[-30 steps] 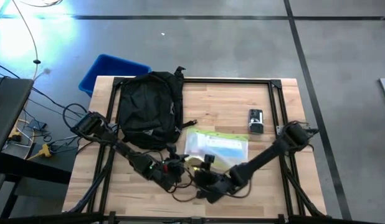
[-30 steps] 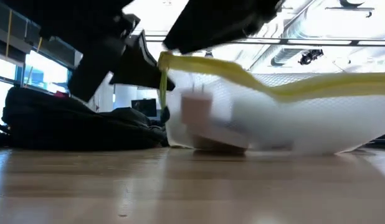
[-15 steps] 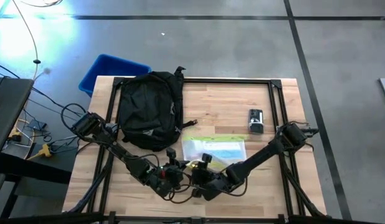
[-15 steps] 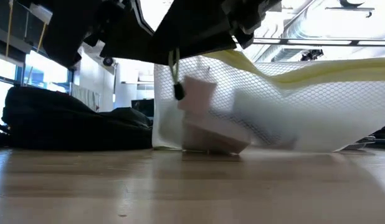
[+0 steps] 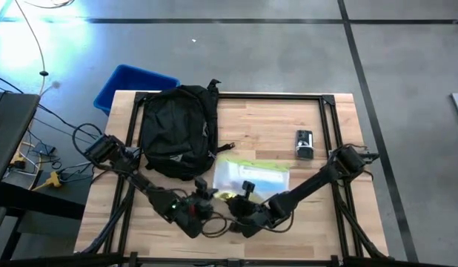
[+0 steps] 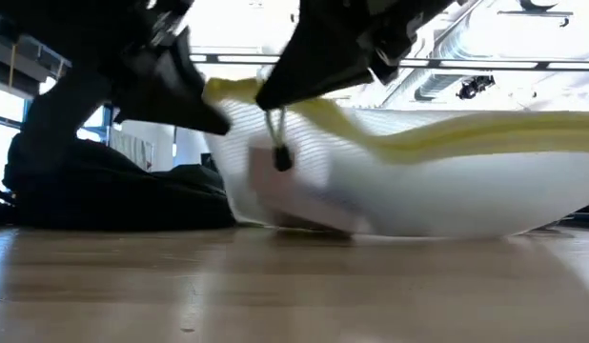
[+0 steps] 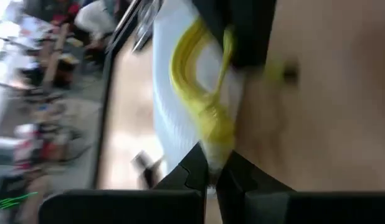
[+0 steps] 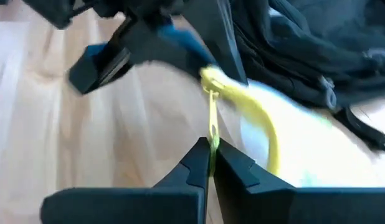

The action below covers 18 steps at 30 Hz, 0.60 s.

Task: Unpack backpack
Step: Open the yellow zip bag

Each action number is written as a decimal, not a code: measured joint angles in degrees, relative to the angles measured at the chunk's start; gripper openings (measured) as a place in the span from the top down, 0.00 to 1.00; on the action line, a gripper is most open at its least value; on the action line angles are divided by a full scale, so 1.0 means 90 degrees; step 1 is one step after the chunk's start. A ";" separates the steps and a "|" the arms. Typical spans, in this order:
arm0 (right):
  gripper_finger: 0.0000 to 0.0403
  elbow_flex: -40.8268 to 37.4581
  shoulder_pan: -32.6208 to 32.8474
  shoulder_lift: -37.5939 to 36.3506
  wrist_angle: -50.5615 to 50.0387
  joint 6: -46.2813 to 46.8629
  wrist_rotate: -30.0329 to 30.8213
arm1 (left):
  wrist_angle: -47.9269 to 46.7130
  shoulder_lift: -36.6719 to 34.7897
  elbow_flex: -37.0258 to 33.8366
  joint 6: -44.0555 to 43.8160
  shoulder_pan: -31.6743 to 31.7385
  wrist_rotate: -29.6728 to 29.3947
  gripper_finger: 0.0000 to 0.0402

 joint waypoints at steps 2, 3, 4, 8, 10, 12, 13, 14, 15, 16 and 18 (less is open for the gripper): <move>1.00 0.0010 -0.0021 -0.0024 -0.0533 0.0493 0.0026 | -0.0815 0.0000 0.0011 -0.0427 -0.0078 -0.0292 1.00; 1.00 0.0009 -0.0028 -0.0030 -0.0849 0.0732 0.0007 | -0.1264 0.0000 0.0005 -0.0684 -0.0128 -0.0411 1.00; 1.00 0.0007 -0.0042 -0.0027 -0.1101 0.0952 0.0001 | -0.1679 0.0000 -0.0001 -0.0961 -0.0178 -0.0494 1.00; 1.00 -0.0008 -0.0094 -0.0032 -0.2118 0.1679 -0.0111 | -0.3278 -0.0024 -0.0015 -0.2383 -0.0298 -0.0610 1.00; 1.00 -0.0012 -0.0082 -0.0013 -0.2133 0.1666 -0.0202 | -0.3624 -0.0019 -0.0012 -0.2973 -0.0326 -0.0590 1.00; 1.00 -0.0005 -0.0077 -0.0015 -0.2013 0.1619 -0.0173 | -0.3755 -0.0029 -0.0008 -0.3158 -0.0319 -0.0603 1.00; 1.00 0.0006 -0.0077 -0.0015 -0.1969 0.1572 -0.0158 | -0.3722 -0.0029 -0.0008 -0.3147 -0.0319 -0.0595 1.00; 1.00 0.0007 -0.0081 -0.0015 -0.1928 0.1470 -0.0142 | -0.3663 -0.0029 -0.0008 -0.3133 -0.0319 -0.0581 1.00; 1.00 0.0013 -0.0078 -0.0015 -0.1870 0.1343 -0.0120 | -0.3600 -0.0029 -0.0008 -0.3130 -0.0319 -0.0580 1.00; 1.00 0.0024 -0.0071 -0.0015 -0.1736 0.1199 -0.0046 | -0.3545 -0.0034 -0.0008 -0.3127 -0.0319 -0.0575 1.00; 1.00 0.0081 -0.0027 -0.0015 -0.1318 0.0777 0.0012 | -0.3396 -0.0043 -0.0008 -0.3054 -0.0319 -0.0537 1.00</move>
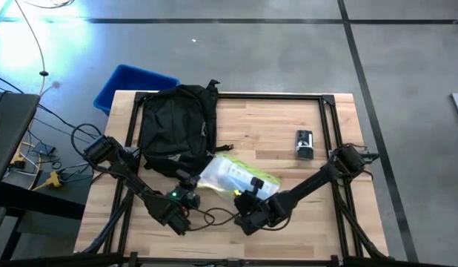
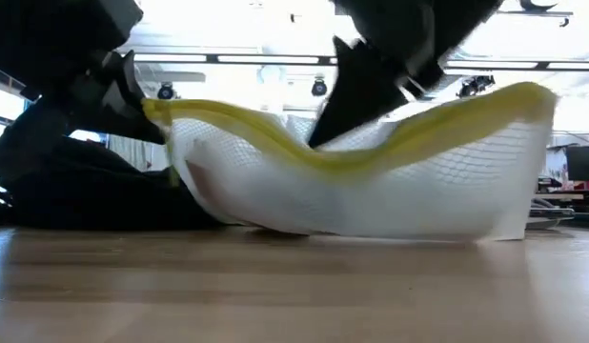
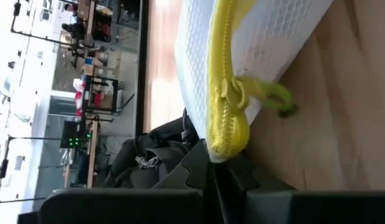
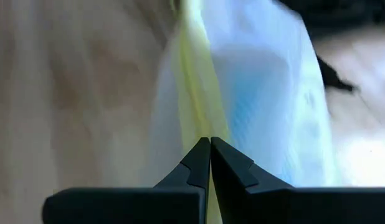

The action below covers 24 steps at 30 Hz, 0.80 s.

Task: Unpack backpack
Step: Open the yellow zip bag

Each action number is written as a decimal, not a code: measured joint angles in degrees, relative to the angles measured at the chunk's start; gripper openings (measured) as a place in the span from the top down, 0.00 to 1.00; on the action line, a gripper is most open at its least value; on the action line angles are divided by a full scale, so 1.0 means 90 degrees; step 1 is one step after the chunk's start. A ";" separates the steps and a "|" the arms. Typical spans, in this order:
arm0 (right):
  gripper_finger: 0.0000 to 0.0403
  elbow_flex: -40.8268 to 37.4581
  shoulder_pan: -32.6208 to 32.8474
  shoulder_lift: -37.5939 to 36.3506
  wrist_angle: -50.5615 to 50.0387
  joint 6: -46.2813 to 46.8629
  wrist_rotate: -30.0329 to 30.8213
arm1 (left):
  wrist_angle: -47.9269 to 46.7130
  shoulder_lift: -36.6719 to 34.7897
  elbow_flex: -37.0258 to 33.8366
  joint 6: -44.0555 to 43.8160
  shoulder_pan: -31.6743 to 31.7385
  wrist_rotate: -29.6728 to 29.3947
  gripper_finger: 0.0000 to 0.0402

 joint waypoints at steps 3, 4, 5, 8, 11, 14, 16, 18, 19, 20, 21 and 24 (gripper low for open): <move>1.00 0.0033 0.0049 0.0000 0.0967 -0.0772 -0.0111 | 0.0443 -0.0003 0.0000 0.0254 0.0017 0.0048 1.00; 1.00 0.0033 0.0069 0.0000 0.1326 -0.1025 -0.0183 | 0.0618 -0.0004 0.0000 0.0392 0.0018 0.0053 1.00; 1.00 0.0033 0.0089 0.0000 0.1698 -0.1280 -0.0270 | 0.0820 -0.0005 0.0000 0.0542 0.0032 0.0080 1.00; 0.95 0.0043 0.0109 0.0017 0.2406 -0.1814 -0.0595 | 0.1449 -0.0005 0.0003 0.0997 0.0087 0.0252 1.00; 0.85 0.0043 0.0044 0.0144 0.2527 -0.1756 -0.0567 | 0.1791 -0.0005 0.0150 0.1353 0.0095 0.0376 1.00; 0.73 0.0043 -0.0064 0.0324 0.2503 -0.1432 -0.0417 | 0.1935 -0.0005 0.0369 0.1503 0.0068 0.0382 1.00; 0.66 0.0039 -0.0155 0.0369 0.2503 -0.1316 -0.0387 | 0.2010 -0.0005 0.0499 0.1510 0.0049 0.0402 1.00; 0.61 0.0038 -0.0226 0.0366 0.2523 -0.1261 -0.0364 | 0.2184 -0.0005 0.0526 0.1656 0.0030 0.0408 1.00; 0.59 0.0038 -0.0246 0.0358 0.2561 -0.1236 -0.0327 | 0.2282 -0.0005 0.0525 0.1752 0.0020 0.0450 1.00; 0.58 0.0038 -0.0262 0.0355 0.2617 -0.1242 -0.0277 | 0.2378 -0.0005 0.0525 0.1844 0.0011 0.0509 1.00; 0.57 0.0038 -0.0271 0.0355 0.2713 -0.1284 -0.0239 | 0.2441 -0.0005 0.0525 0.1920 0.0009 0.0559 1.00; 0.56 0.0036 -0.0272 0.0352 0.2990 -0.1480 -0.0292 | 0.2623 -0.0005 0.0527 0.2101 -0.0009 0.0637 1.00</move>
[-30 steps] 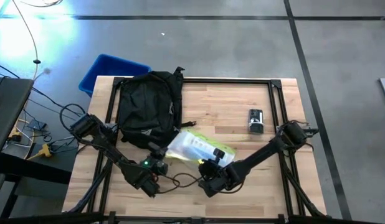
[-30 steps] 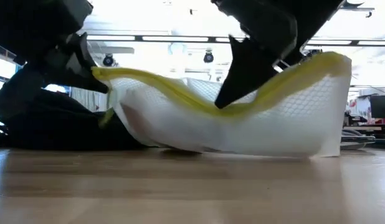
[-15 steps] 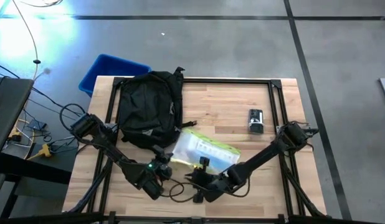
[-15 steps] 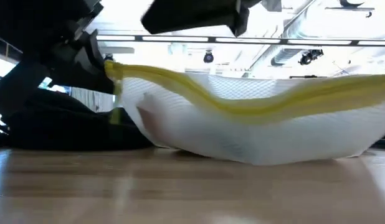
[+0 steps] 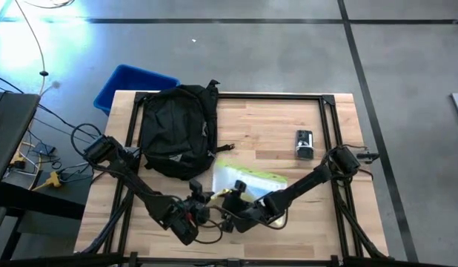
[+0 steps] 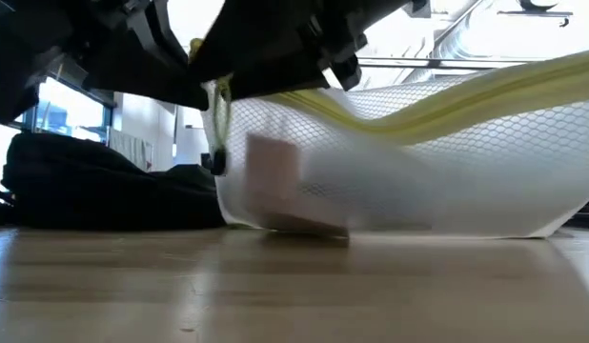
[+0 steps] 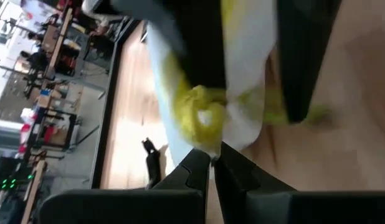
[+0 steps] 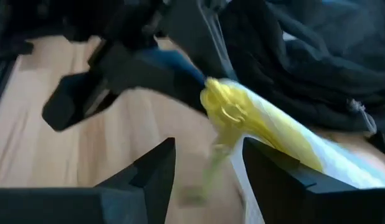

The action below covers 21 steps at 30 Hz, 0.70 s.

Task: Unpack backpack
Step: Open the yellow zip bag

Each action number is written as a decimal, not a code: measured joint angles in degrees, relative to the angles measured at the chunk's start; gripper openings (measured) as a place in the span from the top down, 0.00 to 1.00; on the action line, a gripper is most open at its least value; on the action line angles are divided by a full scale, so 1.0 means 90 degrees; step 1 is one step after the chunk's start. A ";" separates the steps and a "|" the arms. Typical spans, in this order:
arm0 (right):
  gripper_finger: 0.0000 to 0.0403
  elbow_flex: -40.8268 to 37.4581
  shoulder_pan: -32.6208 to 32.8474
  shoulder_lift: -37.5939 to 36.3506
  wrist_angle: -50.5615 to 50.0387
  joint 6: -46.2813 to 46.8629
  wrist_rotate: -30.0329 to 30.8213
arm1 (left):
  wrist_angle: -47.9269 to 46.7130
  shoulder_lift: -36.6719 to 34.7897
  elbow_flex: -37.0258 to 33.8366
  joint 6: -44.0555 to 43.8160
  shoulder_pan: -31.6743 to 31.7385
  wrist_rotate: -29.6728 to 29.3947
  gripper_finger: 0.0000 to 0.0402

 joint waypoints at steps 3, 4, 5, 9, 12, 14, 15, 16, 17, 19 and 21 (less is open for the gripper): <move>0.59 0.0002 0.0000 -0.0002 0.0037 -0.0034 -0.0058 | 0.0069 -0.0002 0.0000 0.0014 -0.0008 0.0027 1.00; 0.61 0.0002 0.0002 -0.0002 0.0037 -0.0052 -0.0041 | 0.0073 -0.0002 0.0000 0.0015 -0.0007 0.0042 1.00; 0.64 0.0002 0.0000 -0.0002 0.0037 -0.0060 -0.0040 | 0.0074 -0.0005 0.0000 0.0015 -0.0005 0.0068 1.00; 0.82 0.0000 0.0000 -0.0005 0.0037 -0.0077 -0.0070 | 0.0096 -0.0007 0.0000 0.0114 -0.0005 0.0211 1.00; 0.97 0.0000 0.0000 -0.0008 0.0037 -0.0137 -0.0073 | 0.0105 -0.0007 0.0000 0.0176 -0.0010 0.0222 1.00; 0.98 0.0000 0.0000 -0.0010 0.0036 -0.0124 -0.0074 | 0.0083 -0.0007 0.0000 0.0180 -0.0010 0.0220 1.00; 0.99 0.0000 0.0001 -0.0010 0.0023 -0.0093 -0.0077 | 0.0039 -0.0007 0.0000 0.0186 -0.0008 0.0219 1.00; 0.99 0.0000 0.0008 -0.0010 0.0002 -0.0091 -0.0076 | -0.0032 -0.0007 0.0000 0.0199 -0.0010 0.0216 1.00; 1.00 0.0000 0.0025 -0.0010 -0.0017 -0.0082 -0.0062 | -0.0112 -0.0007 0.0000 0.0189 -0.0010 0.0210 1.00; 1.00 0.0000 0.0061 -0.0012 -0.0074 0.0009 0.0032 | -0.0337 -0.0007 0.0000 0.0088 -0.0014 0.0120 1.00; 1.00 0.0000 0.0070 -0.0022 -0.0247 0.0226 0.0054 | -0.0579 -0.0007 0.0002 -0.0042 -0.0050 0.0014 1.00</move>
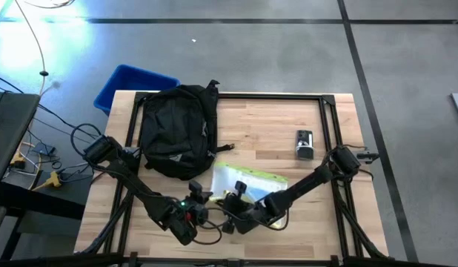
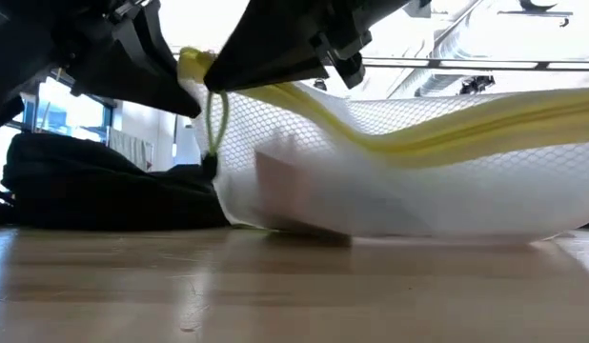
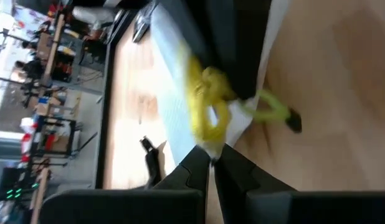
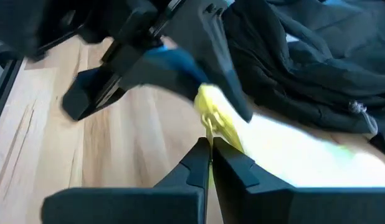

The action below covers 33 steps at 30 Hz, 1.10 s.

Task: Unpack backpack
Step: Open the yellow zip bag

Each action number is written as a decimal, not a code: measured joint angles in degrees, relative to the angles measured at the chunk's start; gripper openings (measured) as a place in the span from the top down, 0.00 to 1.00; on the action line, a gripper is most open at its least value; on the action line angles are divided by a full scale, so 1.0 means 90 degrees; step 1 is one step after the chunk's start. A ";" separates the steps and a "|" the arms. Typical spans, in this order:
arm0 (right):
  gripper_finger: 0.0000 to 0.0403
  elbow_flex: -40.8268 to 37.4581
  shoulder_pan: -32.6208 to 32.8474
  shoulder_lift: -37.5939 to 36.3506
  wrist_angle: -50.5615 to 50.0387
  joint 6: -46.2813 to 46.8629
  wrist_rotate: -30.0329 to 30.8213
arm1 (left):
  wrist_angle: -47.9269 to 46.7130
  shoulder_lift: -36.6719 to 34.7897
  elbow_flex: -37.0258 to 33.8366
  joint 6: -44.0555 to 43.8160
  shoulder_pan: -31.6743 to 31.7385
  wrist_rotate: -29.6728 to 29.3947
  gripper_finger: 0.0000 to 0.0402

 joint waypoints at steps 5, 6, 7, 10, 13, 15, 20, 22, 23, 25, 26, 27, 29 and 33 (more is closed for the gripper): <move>1.00 0.0000 -0.0018 0.0000 -0.0721 0.0765 0.0002 | -0.0529 0.0000 -0.0002 -0.0271 -0.0180 -0.0313 1.00; 1.00 0.0000 -0.0022 0.0000 -0.0864 0.0923 0.0002 | -0.0597 0.0000 -0.0003 -0.0304 -0.0217 -0.0364 1.00; 1.00 0.0002 -0.0025 0.0000 -0.1013 0.1065 0.0000 | -0.0646 0.0000 -0.0005 -0.0333 -0.0251 -0.0422 1.00; 1.00 0.0002 -0.0032 -0.0003 -0.1428 0.1427 -0.0006 | -0.0839 0.0000 -0.0005 -0.0379 -0.0310 -0.0513 1.00; 1.00 0.0002 -0.0029 -0.0109 -0.2018 0.1805 -0.0129 | -0.1461 0.0000 -0.0005 -0.0876 -0.0317 -0.0551 1.00; 1.00 0.0002 -0.0017 -0.0220 -0.2437 0.2099 -0.0119 | -0.2136 0.0000 -0.0002 -0.1521 -0.0305 -0.0618 1.00; 1.00 0.0002 0.0150 -0.0411 -0.3432 0.2714 -0.0202 | -0.3417 0.0000 -0.0236 -0.3065 -0.0255 -0.0636 1.00; 1.00 0.0015 0.0202 -0.0420 -0.3839 0.2988 -0.0445 | -0.3547 0.0002 -0.0382 -0.3369 -0.0217 -0.0542 1.00; 1.00 0.0014 0.0223 -0.0420 -0.4136 0.3152 -0.0608 | -0.3634 0.0000 -0.0455 -0.3448 -0.0204 -0.0486 1.00; 1.00 0.0000 0.0259 -0.0418 -0.4800 0.3545 -0.0894 | -0.3651 0.0000 -0.0557 -0.3527 -0.0166 -0.0455 1.00; 1.00 0.0000 0.0272 -0.0418 -0.5135 0.3777 -0.1011 | -0.3590 0.0000 -0.0598 -0.3565 -0.0139 -0.0432 1.00; 1.00 0.0002 0.0286 -0.0418 -0.5516 0.4040 -0.1085 | -0.3607 0.0000 -0.0638 -0.3602 -0.0111 -0.0376 1.00; 1.00 0.0002 0.0338 -0.0418 -0.6282 0.4544 -0.1225 | -0.3634 0.0000 -0.0709 -0.3672 -0.0054 -0.0221 1.00; 1.00 0.0000 0.0490 -0.0416 -0.7129 0.5141 -0.1195 | -0.3453 0.0000 -0.0697 -0.3780 0.0030 -0.0151 1.00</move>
